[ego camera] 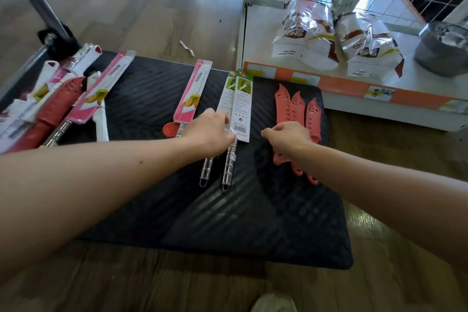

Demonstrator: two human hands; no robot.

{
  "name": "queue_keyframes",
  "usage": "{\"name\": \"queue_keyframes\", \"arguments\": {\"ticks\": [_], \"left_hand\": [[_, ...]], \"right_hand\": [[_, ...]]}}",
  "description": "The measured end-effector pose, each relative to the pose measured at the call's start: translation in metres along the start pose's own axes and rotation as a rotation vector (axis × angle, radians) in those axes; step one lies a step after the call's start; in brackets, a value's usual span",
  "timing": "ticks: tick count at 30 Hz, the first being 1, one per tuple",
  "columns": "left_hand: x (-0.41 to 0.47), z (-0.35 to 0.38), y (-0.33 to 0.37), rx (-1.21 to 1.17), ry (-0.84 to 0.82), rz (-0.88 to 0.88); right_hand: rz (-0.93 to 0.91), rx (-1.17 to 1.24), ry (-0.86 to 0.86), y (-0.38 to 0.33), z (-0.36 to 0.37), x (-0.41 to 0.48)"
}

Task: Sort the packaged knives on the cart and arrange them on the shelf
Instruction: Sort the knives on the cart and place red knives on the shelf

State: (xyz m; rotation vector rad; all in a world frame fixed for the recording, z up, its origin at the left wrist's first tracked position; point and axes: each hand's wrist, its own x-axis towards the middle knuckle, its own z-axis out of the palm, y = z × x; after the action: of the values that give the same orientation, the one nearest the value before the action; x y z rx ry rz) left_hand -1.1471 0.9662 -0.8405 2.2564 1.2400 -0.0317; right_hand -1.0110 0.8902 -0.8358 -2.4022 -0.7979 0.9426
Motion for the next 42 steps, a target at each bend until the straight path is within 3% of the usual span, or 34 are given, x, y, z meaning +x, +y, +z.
{"name": "queue_keyframes", "arguments": {"ticks": [12,22,28,37,42], "left_hand": [[-0.030,-0.045,-0.082,0.012,0.096,-0.162],[-0.061,-0.088,-0.165,0.243,0.205,-0.352],[-0.077,-0.090,-0.203,0.389,0.024,-0.489],[-0.067,-0.089,-0.218,0.565,-0.007,-0.426],[-0.060,-0.084,-0.211,0.495,-0.038,-0.439]], "right_hand": [[-0.092,0.008,-0.218,-0.063,0.067,-0.017],[-0.293,-0.105,-0.290,-0.129,0.136,-0.037],[-0.393,-0.286,-0.264,-0.159,0.175,-0.043],[-0.390,-0.412,-0.186,-0.163,0.219,-0.041],[-0.391,-0.358,-0.165,-0.160,0.220,-0.040]]}}
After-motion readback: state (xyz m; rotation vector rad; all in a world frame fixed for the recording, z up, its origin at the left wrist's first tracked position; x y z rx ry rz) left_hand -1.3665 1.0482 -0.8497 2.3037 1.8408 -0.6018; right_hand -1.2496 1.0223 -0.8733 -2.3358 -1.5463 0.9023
